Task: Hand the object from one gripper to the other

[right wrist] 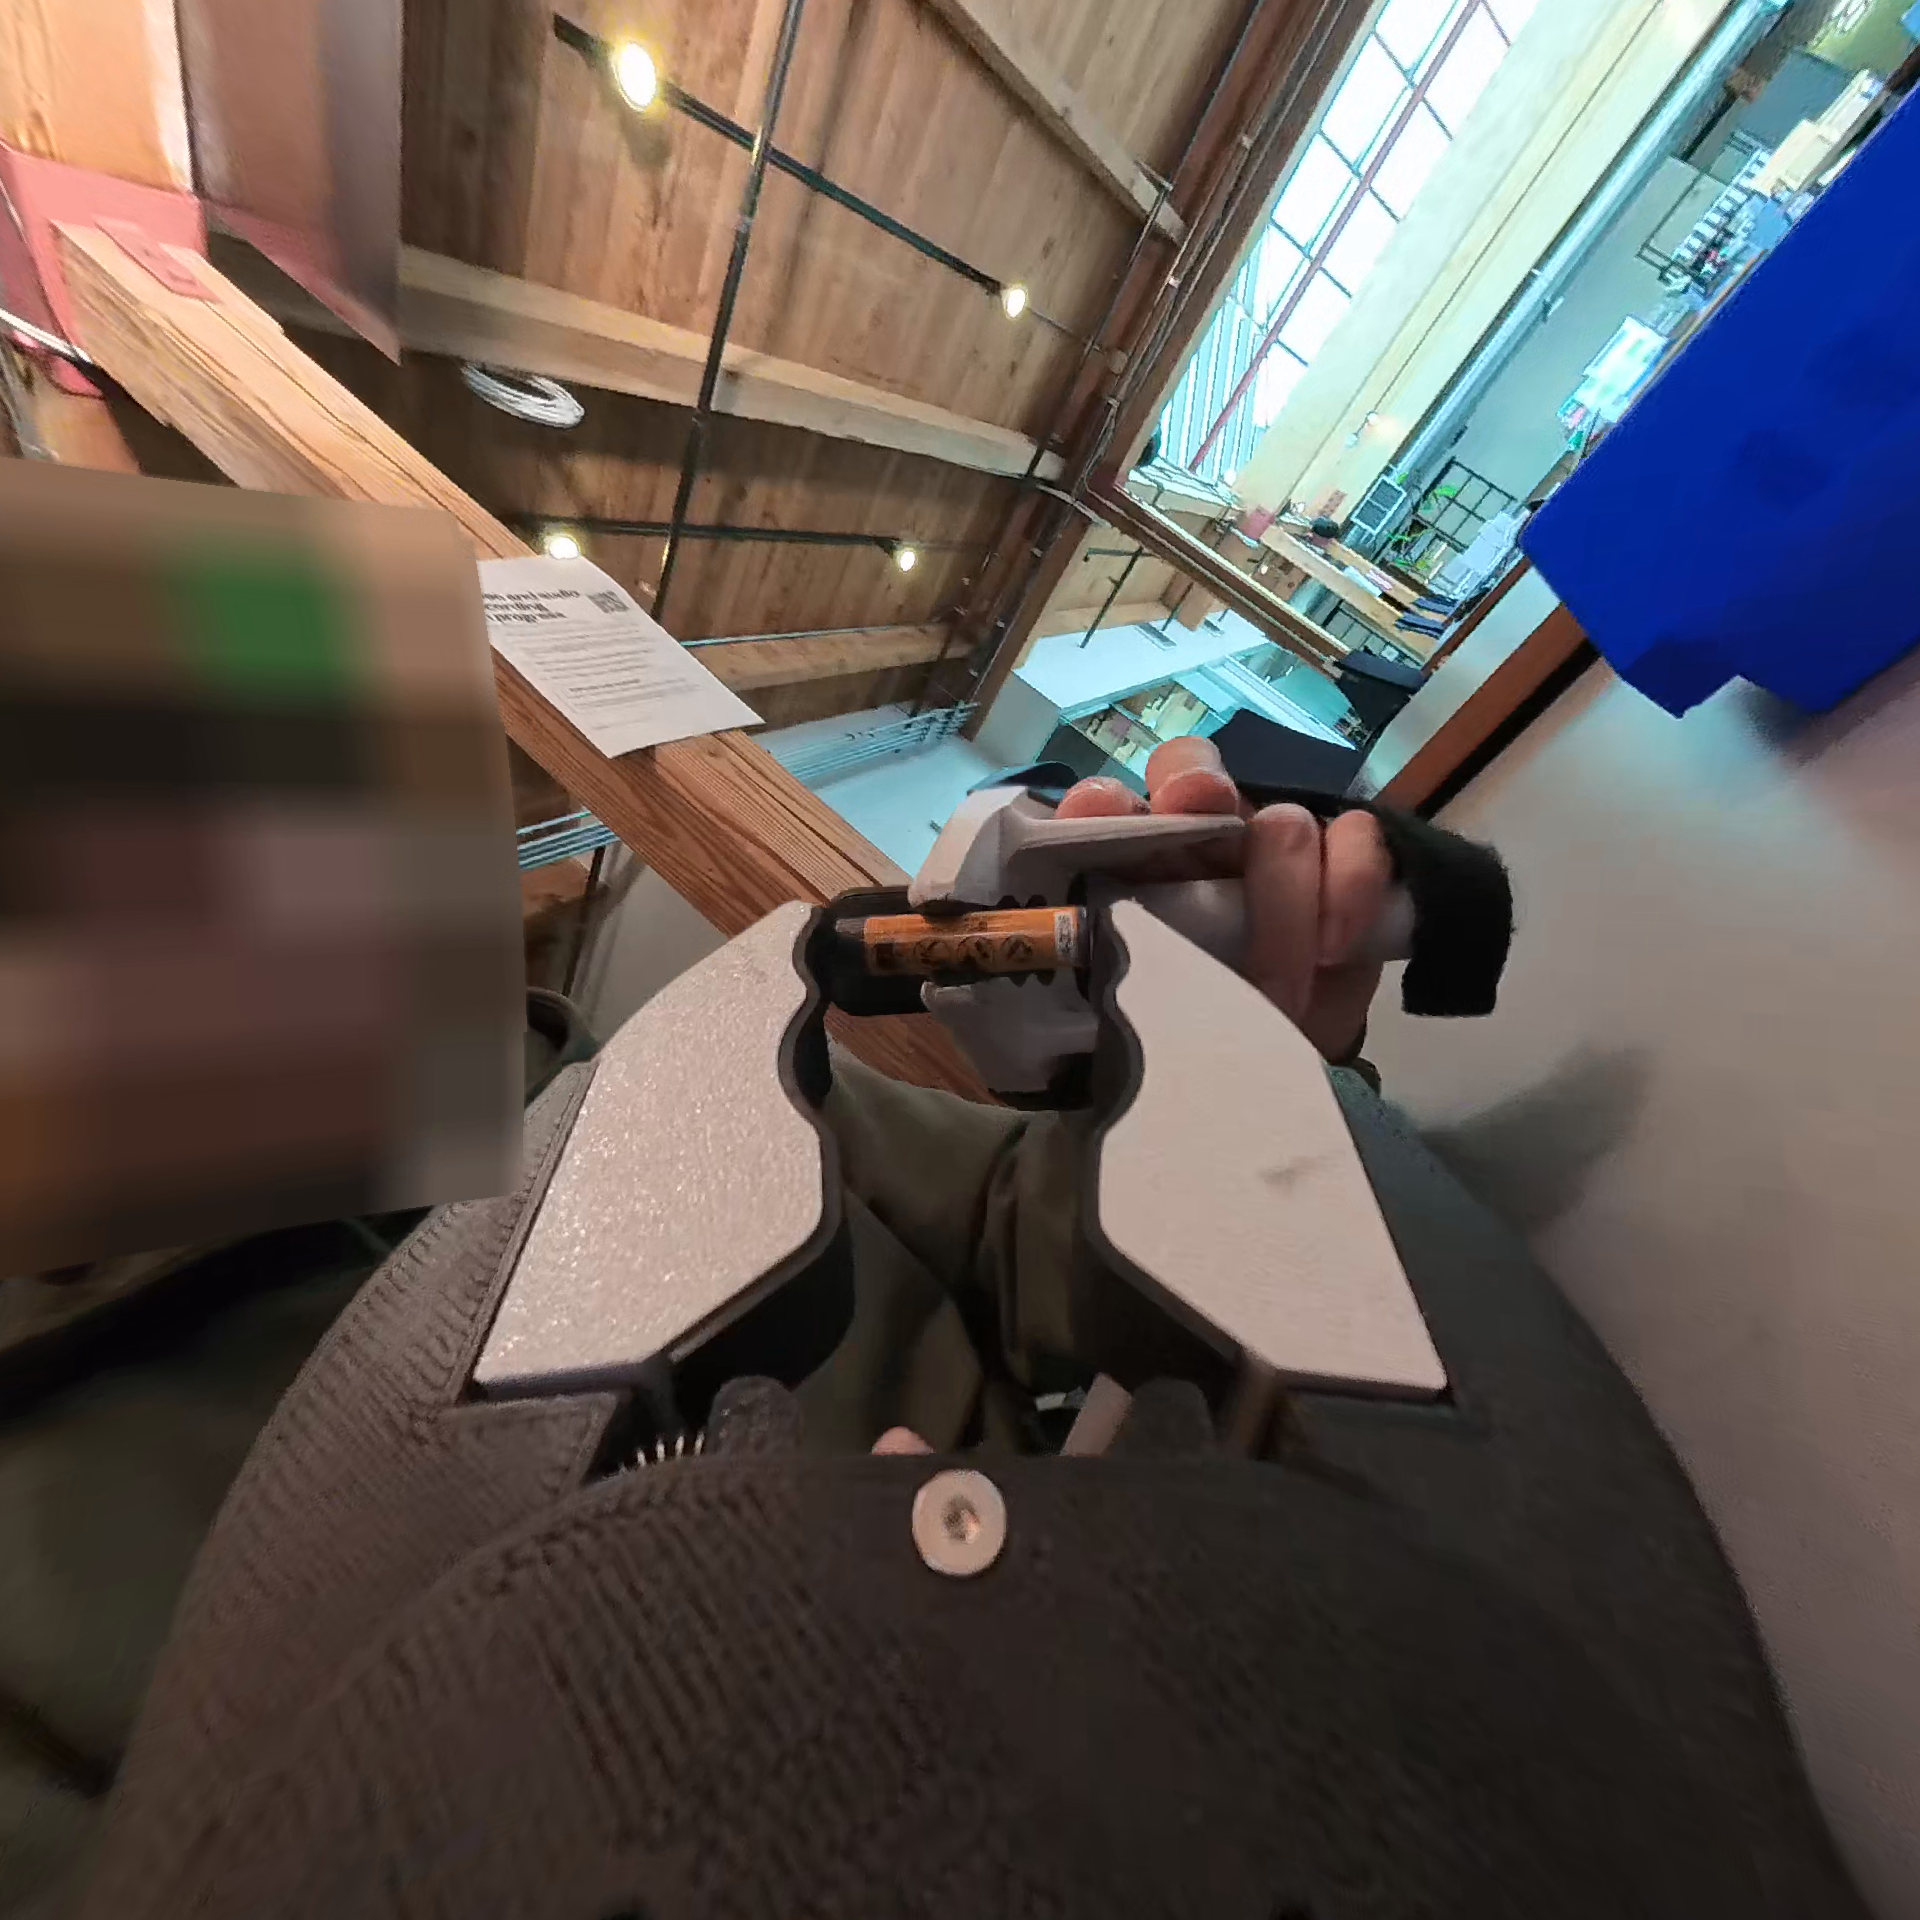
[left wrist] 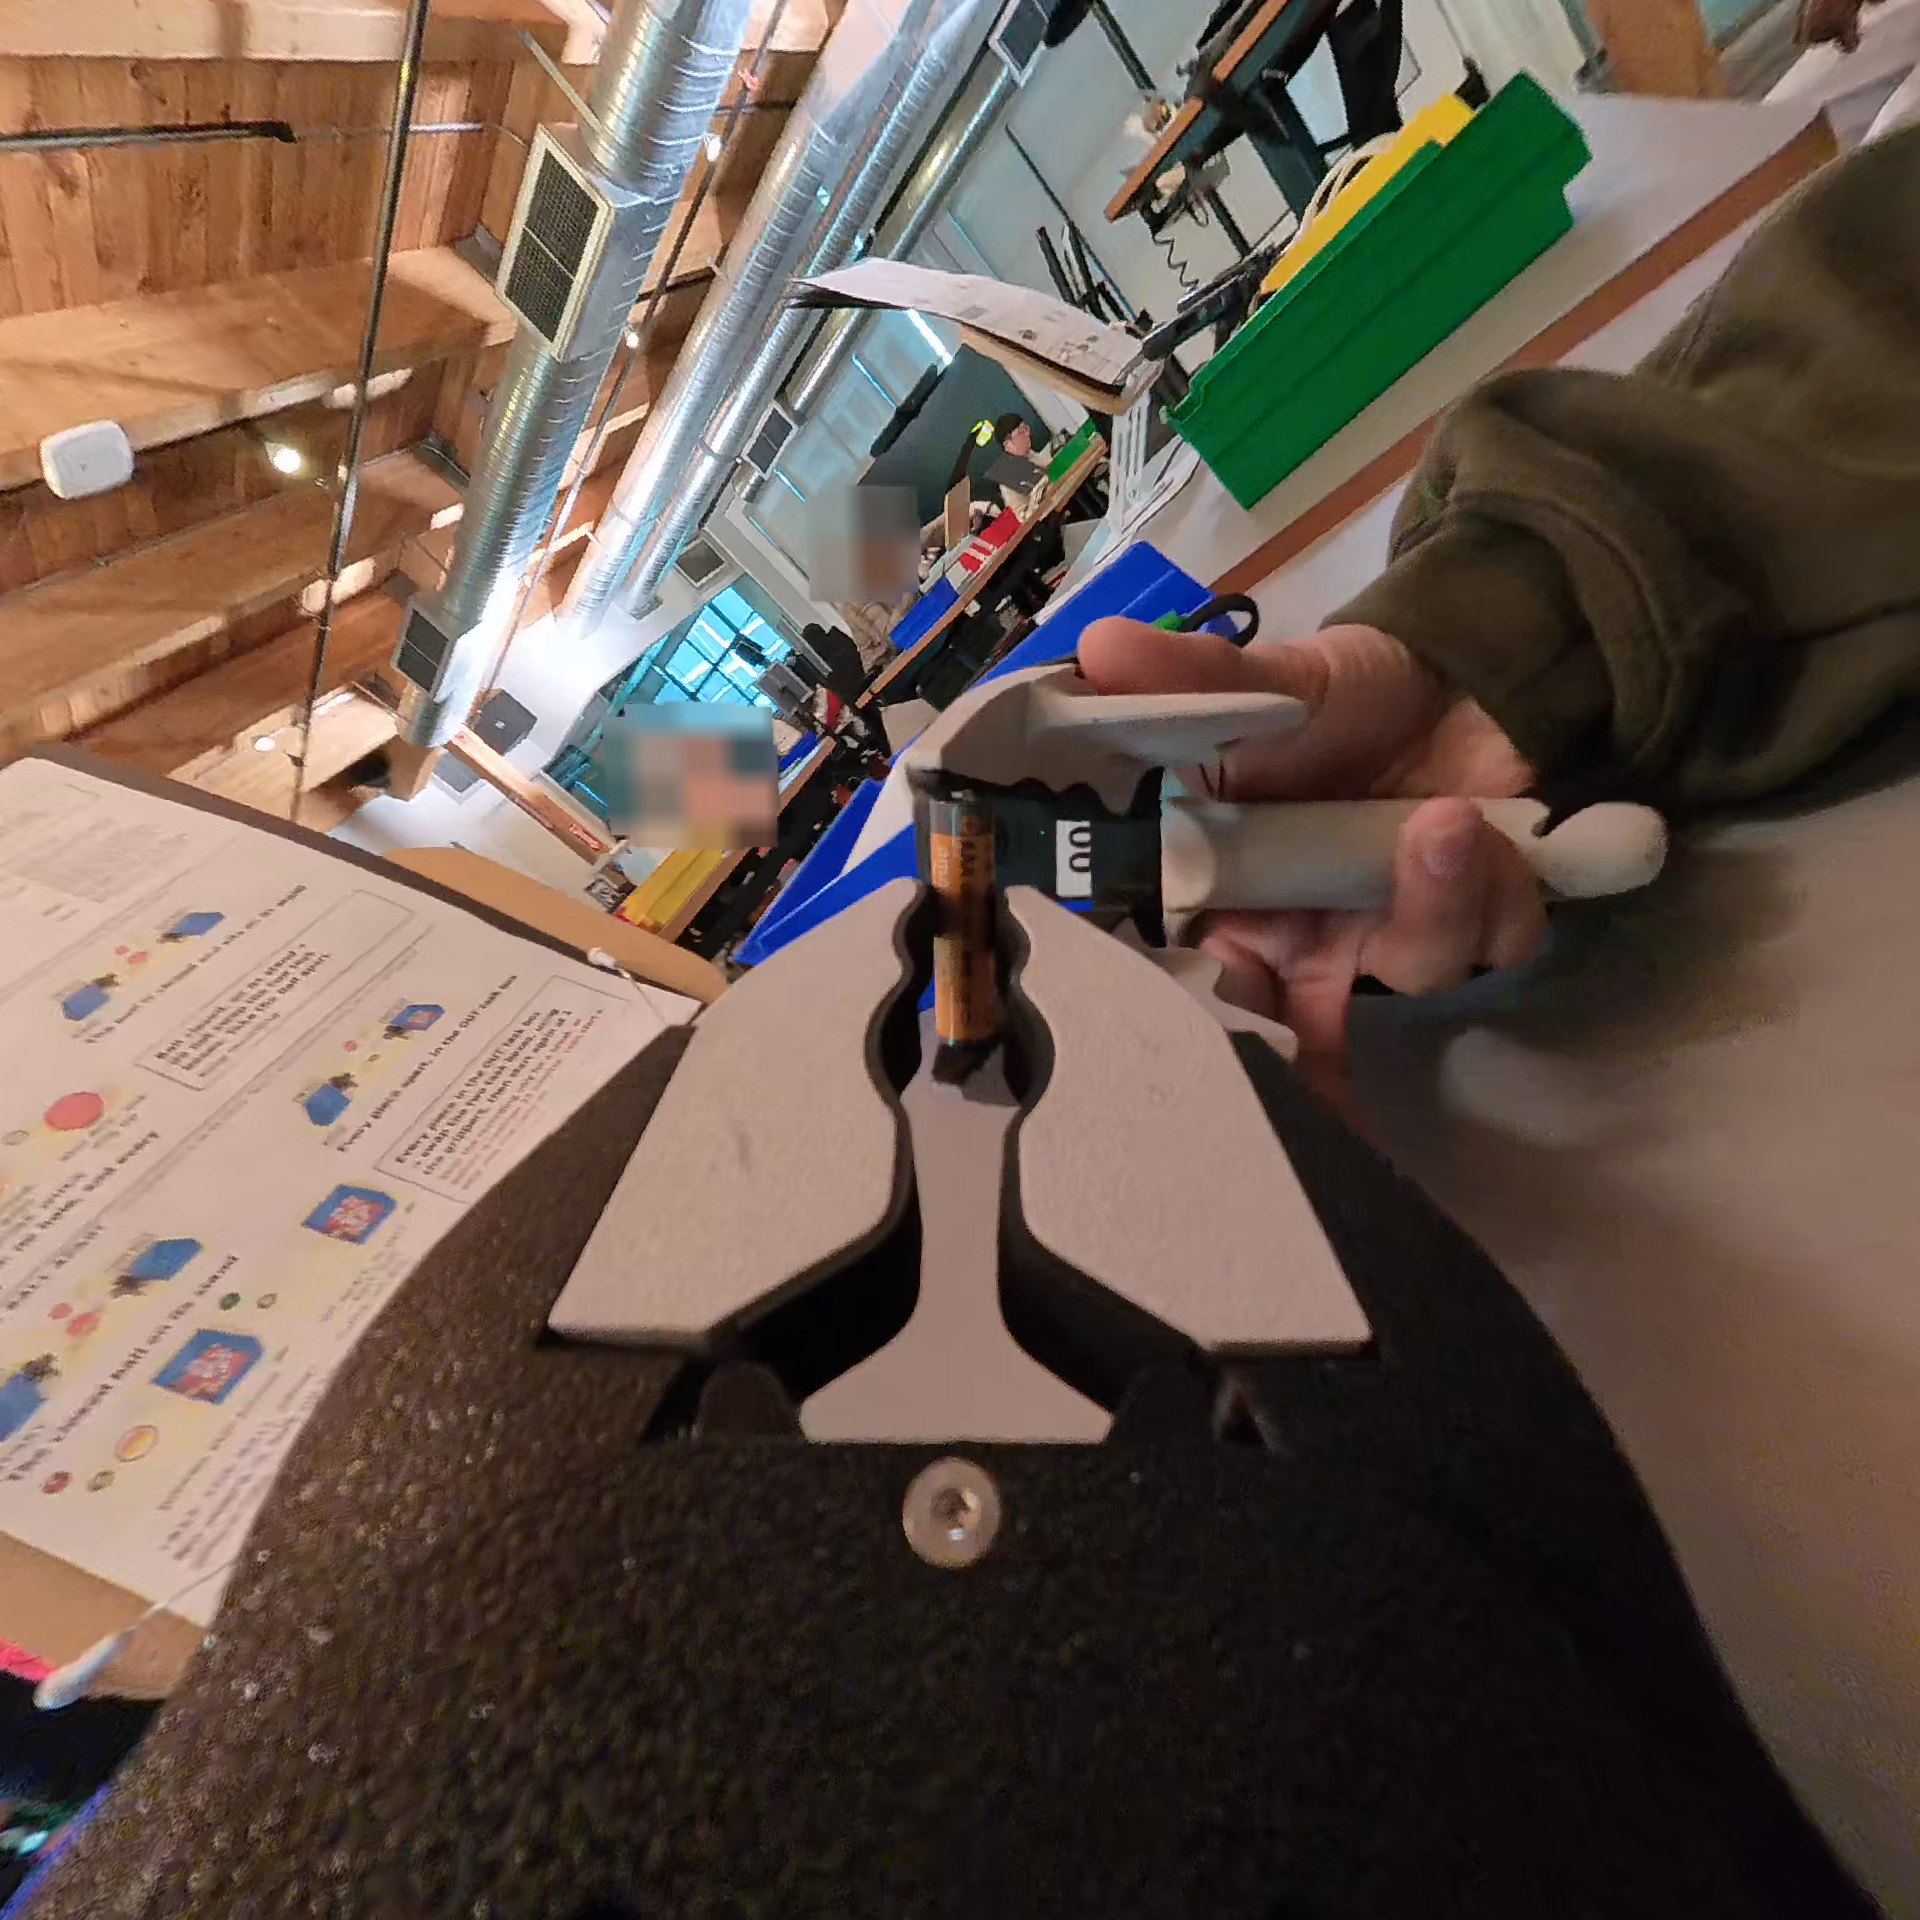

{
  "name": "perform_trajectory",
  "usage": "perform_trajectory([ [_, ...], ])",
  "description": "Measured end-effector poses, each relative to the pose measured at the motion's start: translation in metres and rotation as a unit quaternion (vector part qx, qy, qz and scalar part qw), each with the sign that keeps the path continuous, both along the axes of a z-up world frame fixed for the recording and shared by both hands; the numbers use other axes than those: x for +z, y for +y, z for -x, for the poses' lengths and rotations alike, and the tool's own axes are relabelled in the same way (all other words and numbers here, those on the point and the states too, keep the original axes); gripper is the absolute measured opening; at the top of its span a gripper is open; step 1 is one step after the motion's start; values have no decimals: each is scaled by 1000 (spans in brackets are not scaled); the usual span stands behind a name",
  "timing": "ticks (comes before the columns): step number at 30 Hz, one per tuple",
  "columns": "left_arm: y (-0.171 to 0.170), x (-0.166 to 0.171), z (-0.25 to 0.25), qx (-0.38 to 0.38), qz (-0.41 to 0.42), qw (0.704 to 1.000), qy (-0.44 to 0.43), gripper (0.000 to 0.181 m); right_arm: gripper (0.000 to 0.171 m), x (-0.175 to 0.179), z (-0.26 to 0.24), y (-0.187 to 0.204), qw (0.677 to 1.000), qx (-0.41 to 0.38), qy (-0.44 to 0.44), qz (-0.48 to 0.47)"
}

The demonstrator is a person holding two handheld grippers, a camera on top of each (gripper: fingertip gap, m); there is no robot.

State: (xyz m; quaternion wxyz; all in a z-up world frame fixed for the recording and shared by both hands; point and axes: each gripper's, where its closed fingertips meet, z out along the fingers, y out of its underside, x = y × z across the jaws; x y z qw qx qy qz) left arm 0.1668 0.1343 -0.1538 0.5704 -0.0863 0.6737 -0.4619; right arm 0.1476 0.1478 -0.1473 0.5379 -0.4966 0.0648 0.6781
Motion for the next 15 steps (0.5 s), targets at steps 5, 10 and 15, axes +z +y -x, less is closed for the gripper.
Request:
perform_trajectory([
  [5,-2,-2,0,-13,17,1000,16,10,48,1,-1,2,1000,-7,7,1],
  [10,0,-5,-2,0,1,1000,12,10,47,-4,-3,3,1000,-8,2,13],
  [15,1,-6,-2,1,2,1000,14,10,47,-4,-3,3,1000,-11,-1,15],
])
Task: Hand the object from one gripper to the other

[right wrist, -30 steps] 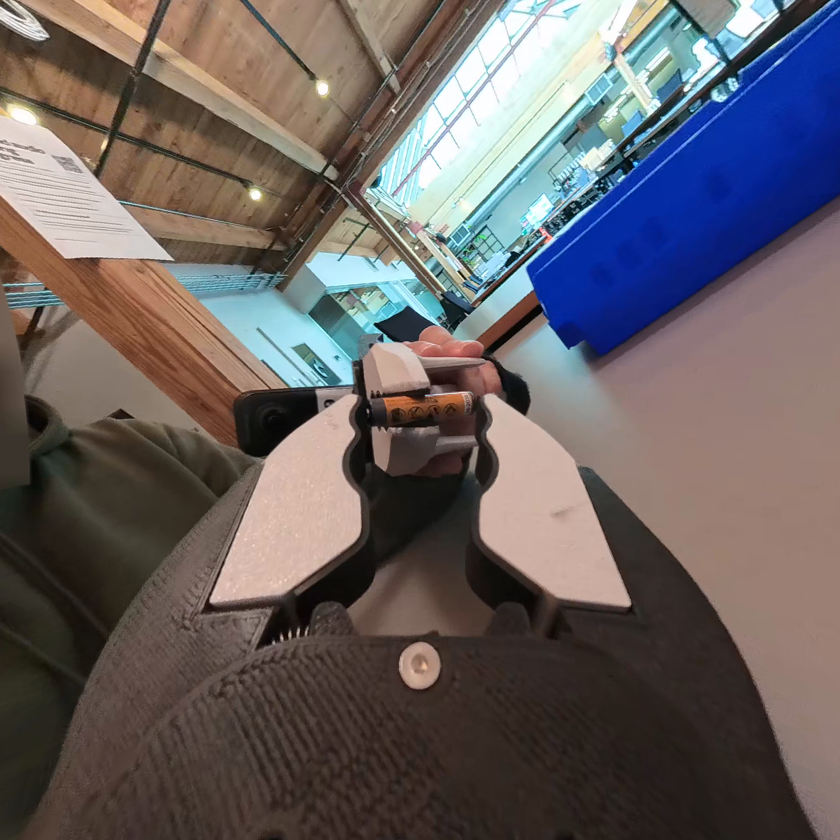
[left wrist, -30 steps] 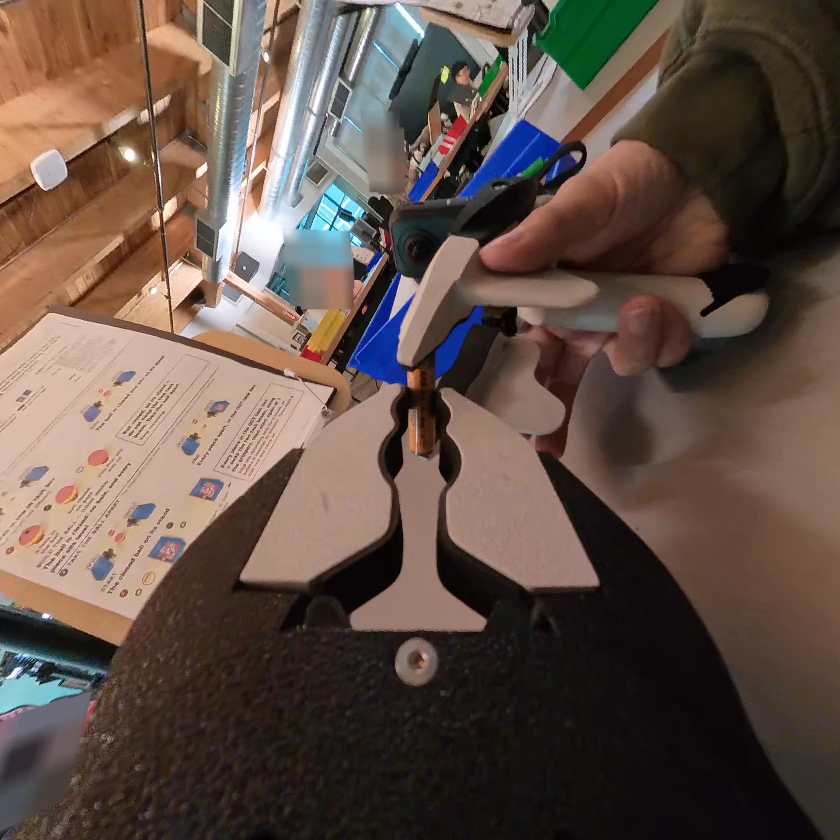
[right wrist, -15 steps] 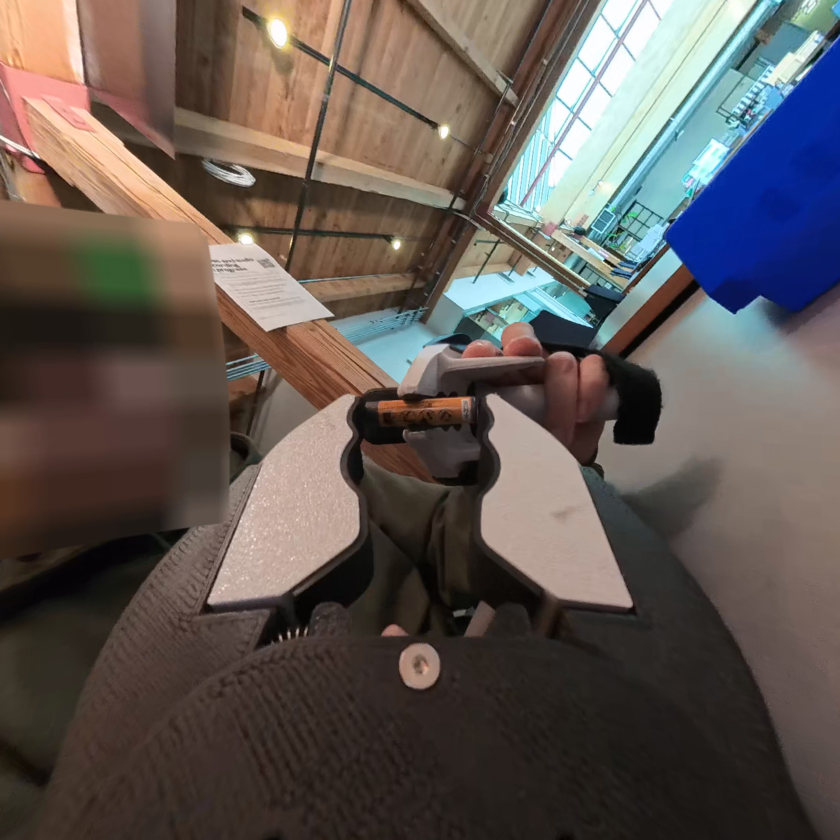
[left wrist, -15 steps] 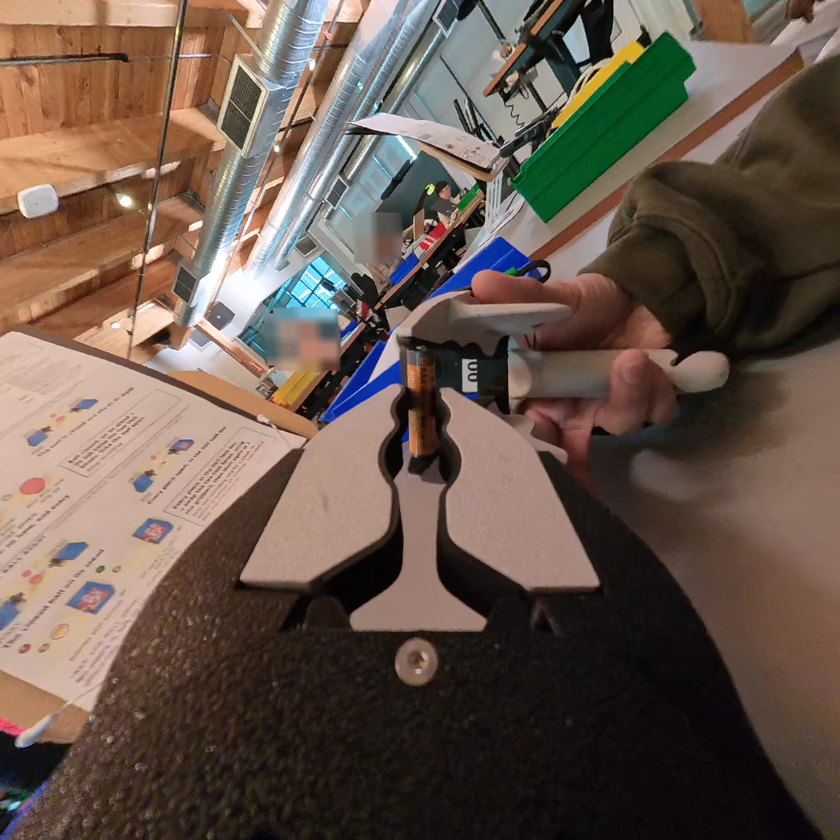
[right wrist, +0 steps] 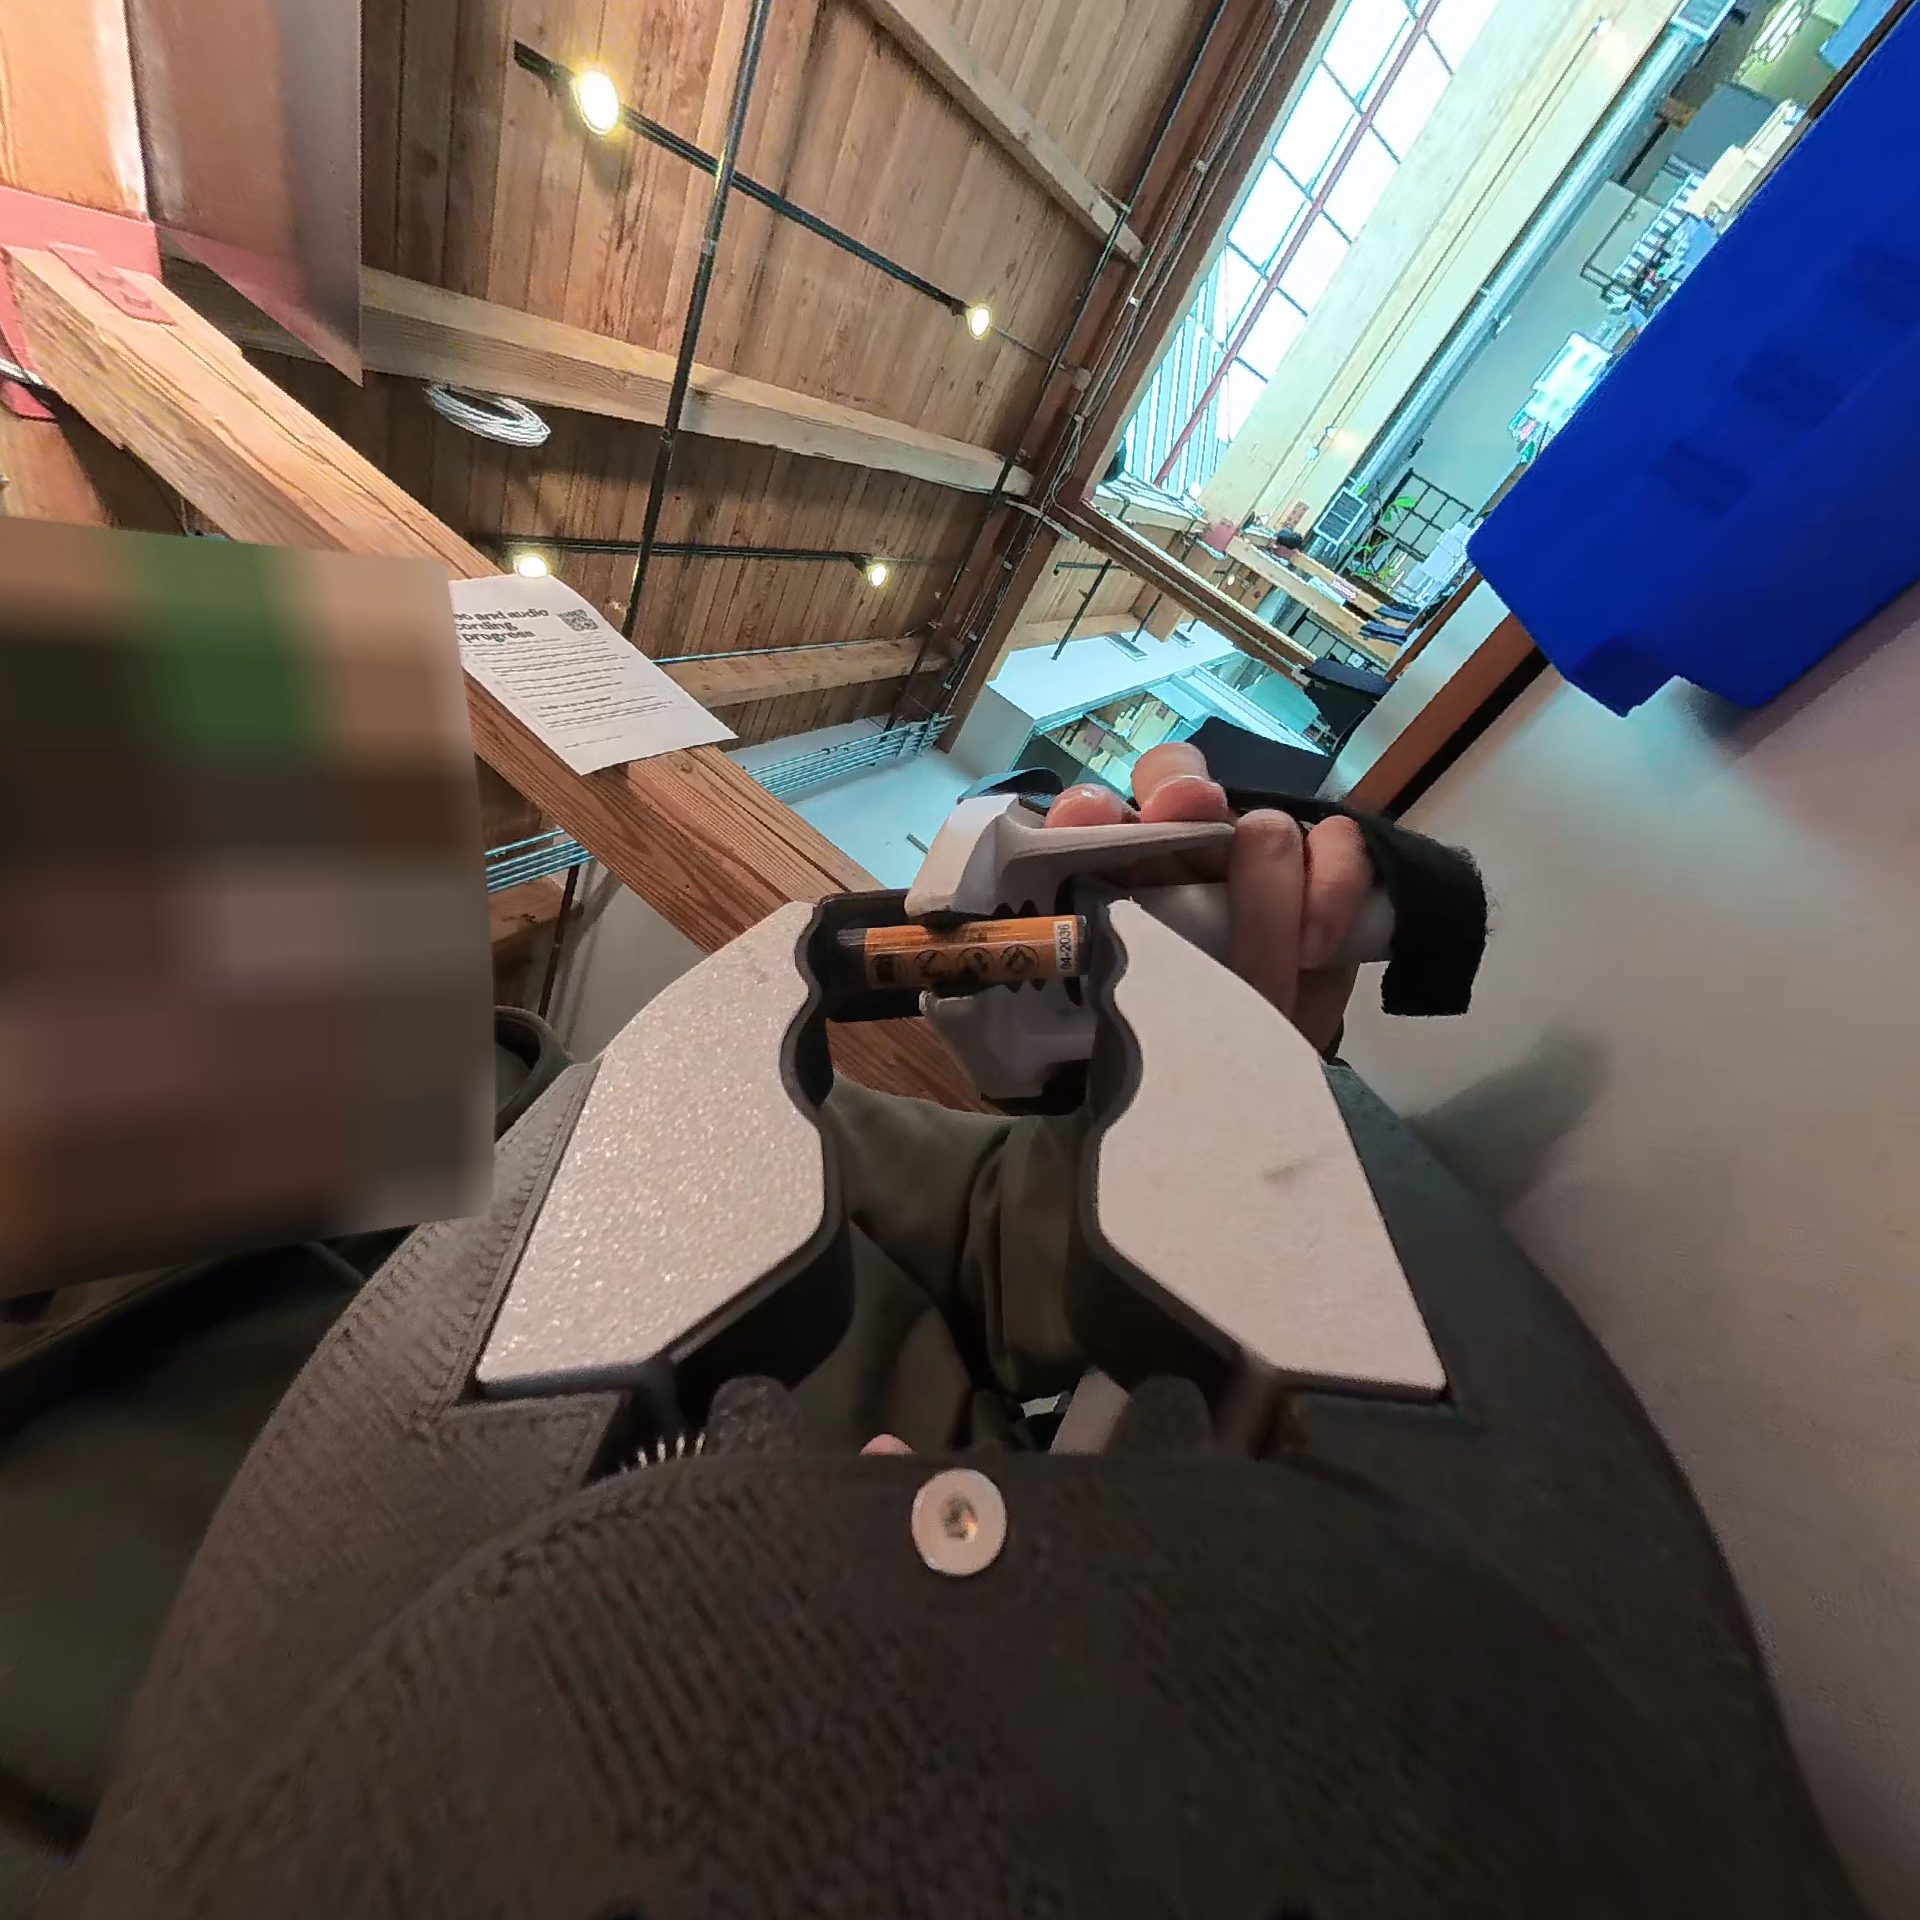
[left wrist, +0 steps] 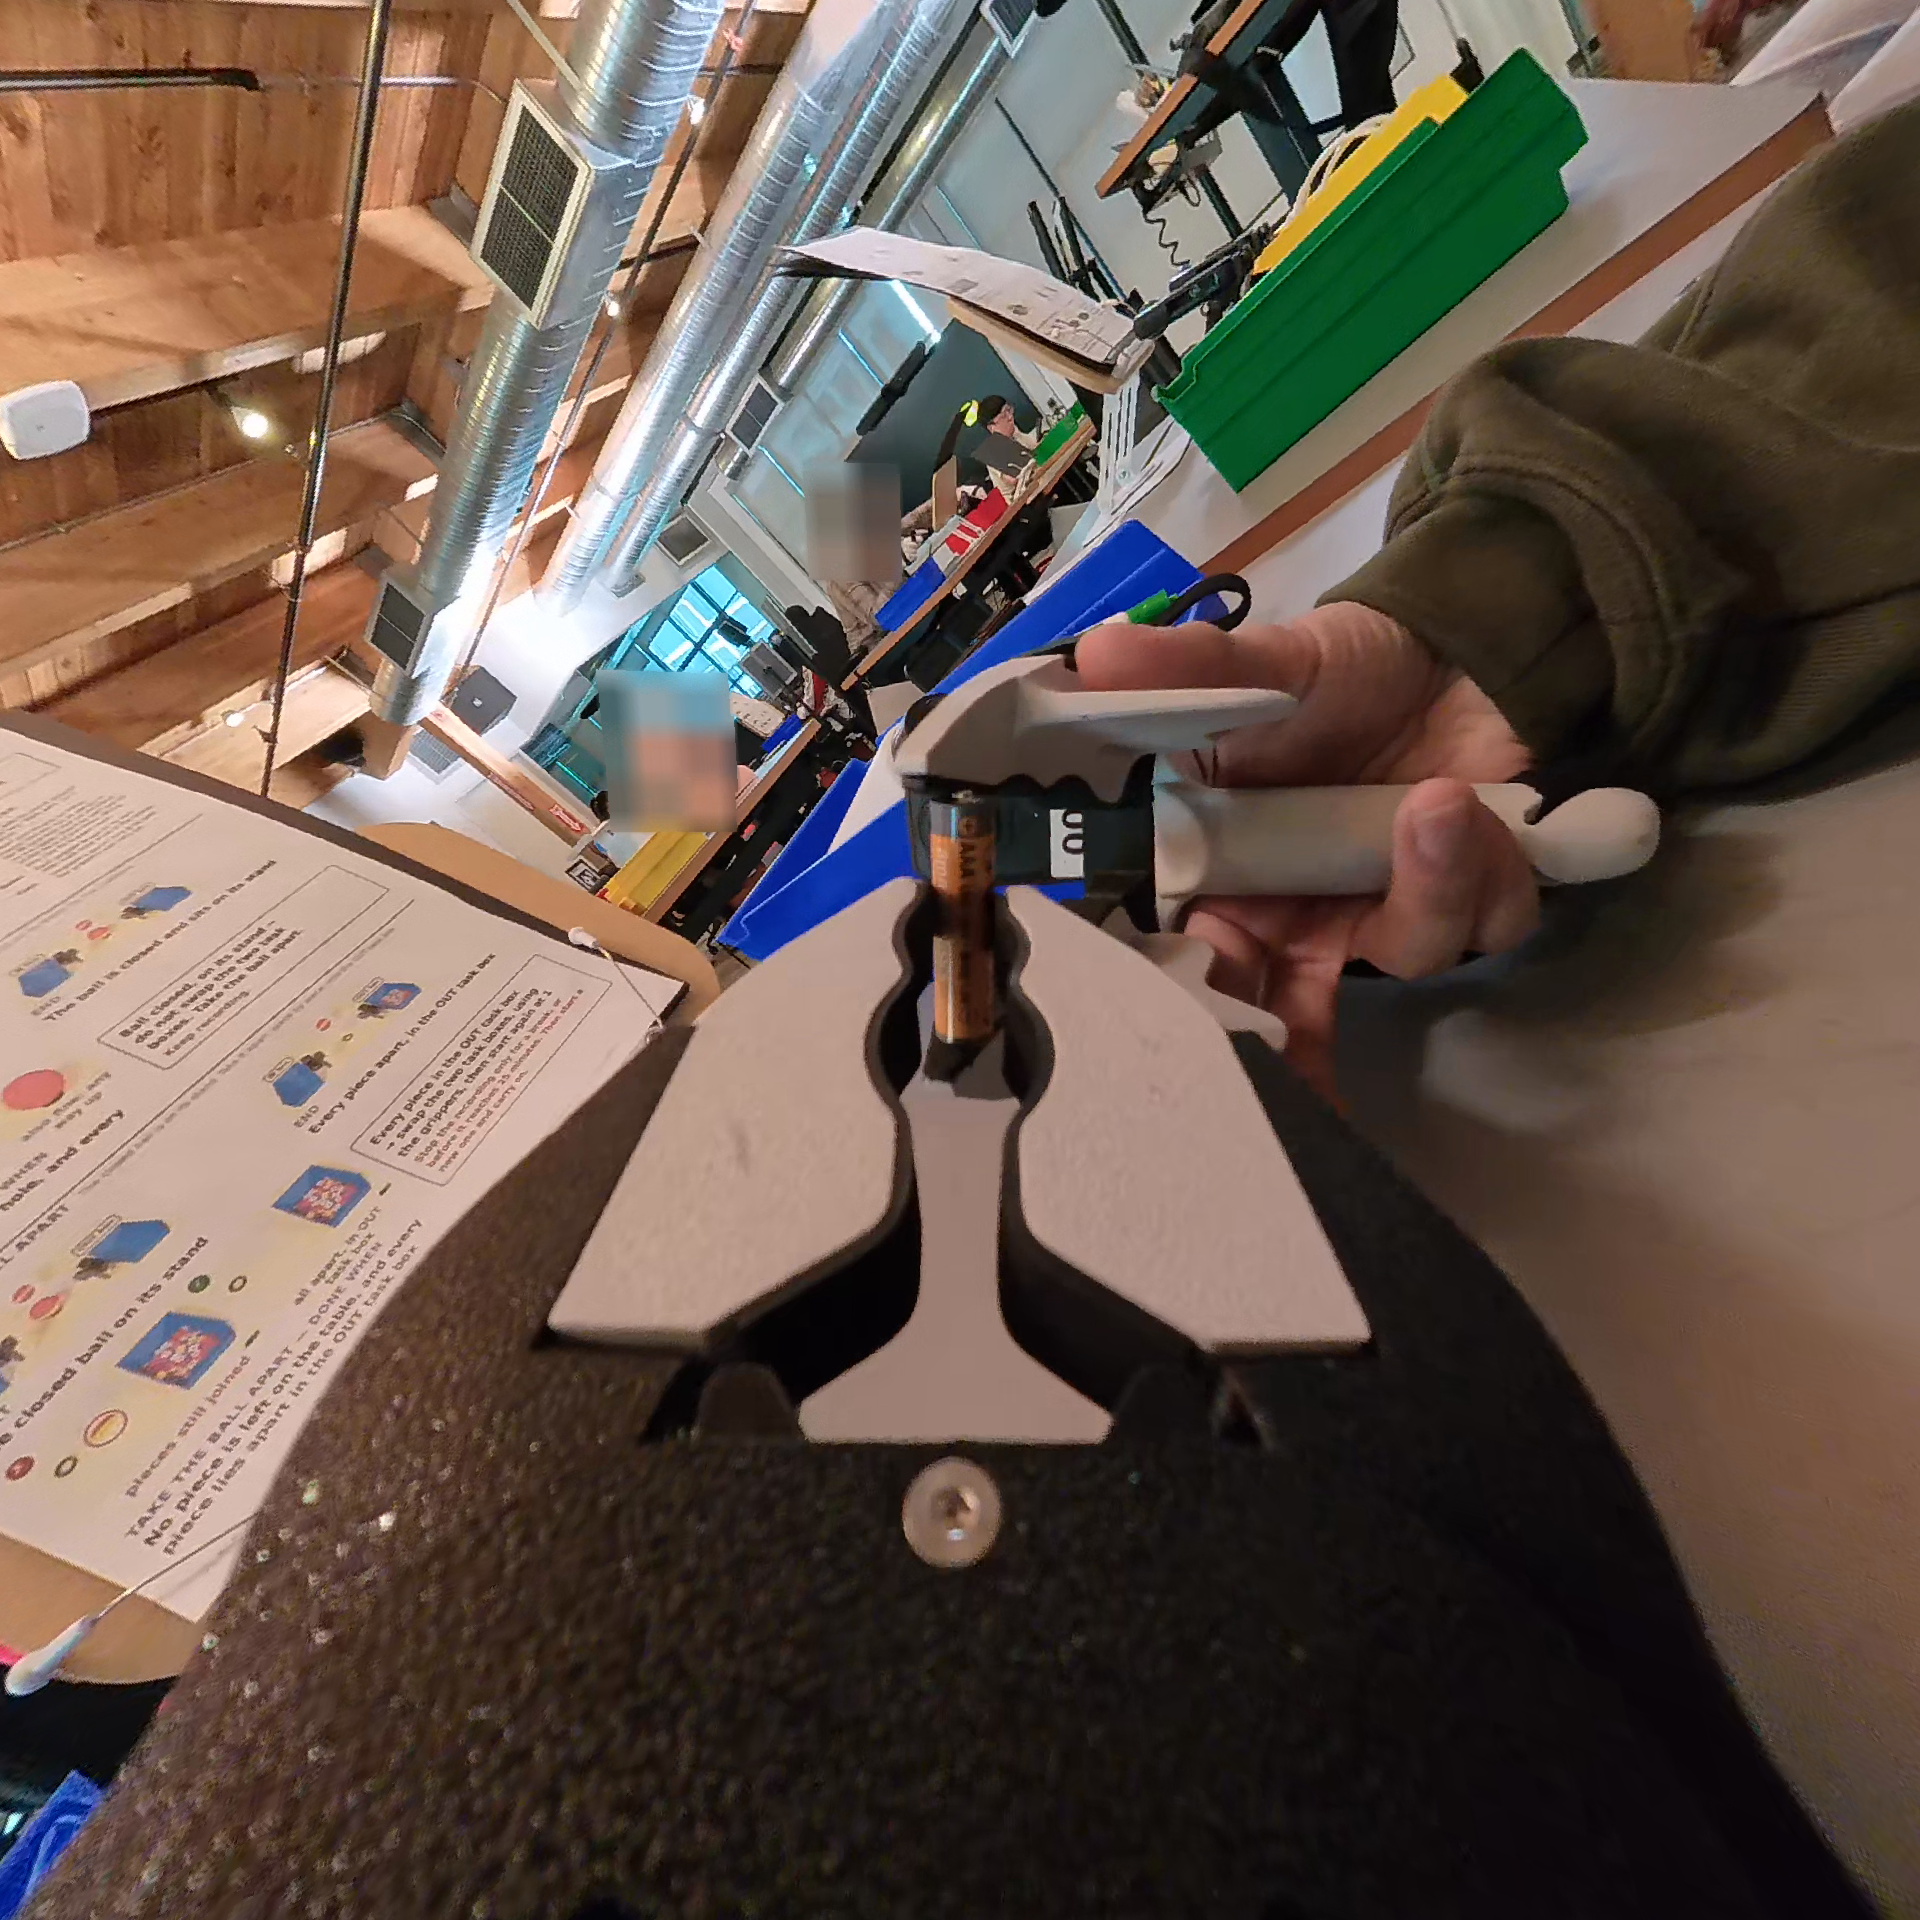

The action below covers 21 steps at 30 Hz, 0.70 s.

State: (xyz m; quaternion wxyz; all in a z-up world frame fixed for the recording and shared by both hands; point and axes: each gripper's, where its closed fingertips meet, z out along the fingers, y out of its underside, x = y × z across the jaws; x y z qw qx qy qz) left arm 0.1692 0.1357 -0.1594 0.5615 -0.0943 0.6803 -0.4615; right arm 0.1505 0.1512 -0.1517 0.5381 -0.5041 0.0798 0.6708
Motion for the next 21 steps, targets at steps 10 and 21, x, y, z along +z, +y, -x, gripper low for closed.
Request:
perform_trajectory([
  [10,5,-3,-3,9,10,1000,15,10,47,-5,0,3,997,-32,-68,-15],
  [21,12,-3,0,-127,353,881,288,40,47,8,-25,-1,703,-368,-575,-201],
])
